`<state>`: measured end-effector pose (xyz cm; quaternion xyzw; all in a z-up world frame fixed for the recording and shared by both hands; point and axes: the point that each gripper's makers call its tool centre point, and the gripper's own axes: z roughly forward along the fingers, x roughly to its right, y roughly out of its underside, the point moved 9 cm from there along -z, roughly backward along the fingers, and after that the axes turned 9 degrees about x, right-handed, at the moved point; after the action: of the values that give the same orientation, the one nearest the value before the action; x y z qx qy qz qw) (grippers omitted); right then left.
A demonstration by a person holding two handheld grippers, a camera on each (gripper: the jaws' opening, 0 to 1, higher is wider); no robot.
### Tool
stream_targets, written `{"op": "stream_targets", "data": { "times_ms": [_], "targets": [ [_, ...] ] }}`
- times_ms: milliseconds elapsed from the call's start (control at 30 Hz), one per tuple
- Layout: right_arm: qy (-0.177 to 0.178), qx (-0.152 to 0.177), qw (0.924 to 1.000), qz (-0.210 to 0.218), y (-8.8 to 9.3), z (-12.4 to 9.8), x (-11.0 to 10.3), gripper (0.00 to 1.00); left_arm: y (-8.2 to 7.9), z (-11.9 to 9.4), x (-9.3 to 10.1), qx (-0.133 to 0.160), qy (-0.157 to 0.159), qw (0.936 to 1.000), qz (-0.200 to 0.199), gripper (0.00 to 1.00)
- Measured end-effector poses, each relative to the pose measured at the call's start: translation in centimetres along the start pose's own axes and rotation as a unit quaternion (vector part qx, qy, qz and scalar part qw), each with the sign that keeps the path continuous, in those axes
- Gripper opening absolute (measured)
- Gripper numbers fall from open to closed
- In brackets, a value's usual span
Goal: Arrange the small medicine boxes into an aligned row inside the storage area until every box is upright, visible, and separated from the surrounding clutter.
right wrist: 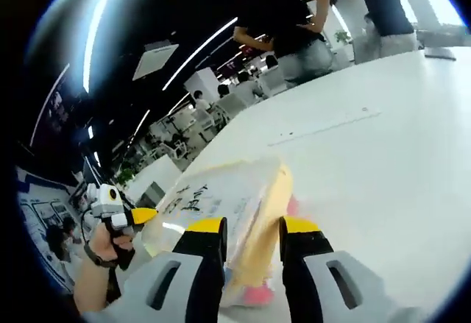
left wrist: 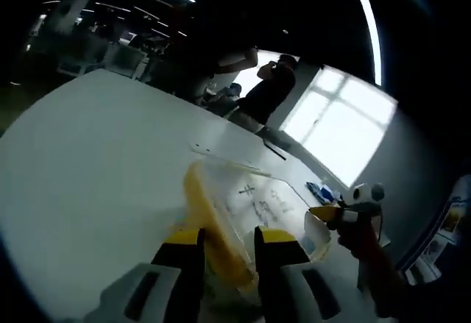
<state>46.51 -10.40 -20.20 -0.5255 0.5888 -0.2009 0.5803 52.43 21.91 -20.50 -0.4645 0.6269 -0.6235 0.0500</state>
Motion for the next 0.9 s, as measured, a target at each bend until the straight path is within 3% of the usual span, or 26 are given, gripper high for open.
{"op": "stream_targets", "data": {
  "times_ms": [67, 167, 367, 600, 733, 900],
  "targets": [
    [-0.009, 0.009, 0.9973, 0.072, 0.0, 0.2, 0.8, 0.23, 0.2, 0.3, 0.1, 0.000, 0.000, 1.0000, -0.008, 0.25],
    [-0.006, 0.018, 0.9976, 0.067, 0.2, -0.1, -0.5, 0.22, 0.7, 0.2, 0.4, 0.012, -0.009, 0.9998, -0.016, 0.24],
    [0.012, 0.022, 0.9972, 0.070, 0.4, -0.4, -0.8, 0.23, 1.0, 0.0, 1.0, 0.025, -0.028, 0.9992, -0.014, 0.25],
    [0.008, 0.020, 0.9984, 0.053, 0.6, -1.0, -1.0, 0.24, 1.5, -1.2, 2.1, 0.011, -0.032, 0.9993, 0.018, 0.27],
    [-0.010, 0.009, 0.9987, 0.049, 0.4, -1.2, -0.3, 0.24, 2.2, -2.3, 2.8, 0.005, -0.021, 0.9994, 0.025, 0.28],
    [-0.052, -0.017, 0.9977, 0.039, 0.0, -1.6, 0.5, 0.24, 3.9, -4.6, 5.1, -0.006, -0.010, 0.9992, 0.038, 0.29]
  ]
}}
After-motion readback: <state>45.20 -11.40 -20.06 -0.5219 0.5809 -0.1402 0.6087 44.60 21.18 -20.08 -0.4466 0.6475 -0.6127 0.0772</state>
